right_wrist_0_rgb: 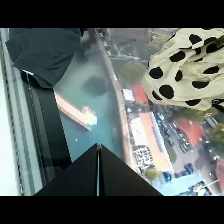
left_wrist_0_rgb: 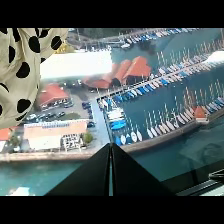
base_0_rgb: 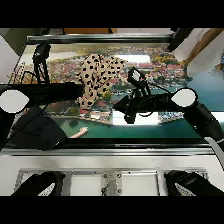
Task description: Fold the clothes and pants, and hang the long-sleeved shirts on hangers.
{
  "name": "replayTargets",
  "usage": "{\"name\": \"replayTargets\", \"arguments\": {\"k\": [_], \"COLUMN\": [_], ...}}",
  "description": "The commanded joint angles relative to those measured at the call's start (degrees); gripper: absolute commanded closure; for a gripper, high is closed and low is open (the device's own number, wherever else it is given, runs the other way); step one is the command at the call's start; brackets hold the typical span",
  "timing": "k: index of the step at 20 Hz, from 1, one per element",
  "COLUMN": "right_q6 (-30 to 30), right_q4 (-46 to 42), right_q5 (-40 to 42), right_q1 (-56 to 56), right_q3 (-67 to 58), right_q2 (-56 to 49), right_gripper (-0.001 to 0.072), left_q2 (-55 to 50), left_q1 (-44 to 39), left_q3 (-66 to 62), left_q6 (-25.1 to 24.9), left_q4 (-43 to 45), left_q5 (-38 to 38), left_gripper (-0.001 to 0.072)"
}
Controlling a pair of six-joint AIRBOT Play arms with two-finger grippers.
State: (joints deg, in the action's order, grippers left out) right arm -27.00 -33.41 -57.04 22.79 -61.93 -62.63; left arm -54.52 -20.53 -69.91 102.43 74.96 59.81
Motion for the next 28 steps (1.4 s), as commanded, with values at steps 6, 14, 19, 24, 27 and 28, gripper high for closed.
{"name": "replayTargets", "arguments": {"k": [6, 14, 19, 24, 27, 28], "right_q6": [0.0, 0.0, 0.0, 0.0, 0.0, 0.0], "right_q4": [0.02, 0.02, 0.02, 0.02, 0.02, 0.02], "right_q5": [0.0, 0.0, 0.0, -0.02, 0.0, -0.02], "right_q1": [0.04, 0.04, 0.04, 0.04, 0.04, 0.04], "right_q3": [0.0, 0.0, 0.0, 0.0, 0.0, 0.0], "right_q2": [-0.02, -0.02, -0.09, -0.13, -0.13, -0.13], "right_gripper": [0.0689, 0.0689, 0.0689, 0.0689, 0.0689, 0.0689], "left_q2": [0.04, -0.09, -0.09, -0.09, -0.09, -0.09], "left_q1": [0.04, 8.48, 27.39, 36.79, 36.81, 36.81], "left_q3": [0.02, 5.79, 26.53, 38.47, 40.92, 41.11], "left_q6": [-0.2, -1.97, -1.92, -2.16, -2.16, -2.14], "left_q4": [0.52, 30.25, 24.52, 17.27, 16.41, 16.39], "left_q5": [-0.5, 10.95, 2.99, -8.28, -10.08, -10.27], "left_gripper": [0.0695, -0.0013, -0.0013, -0.0013, -0.0013, -0.0013]}}
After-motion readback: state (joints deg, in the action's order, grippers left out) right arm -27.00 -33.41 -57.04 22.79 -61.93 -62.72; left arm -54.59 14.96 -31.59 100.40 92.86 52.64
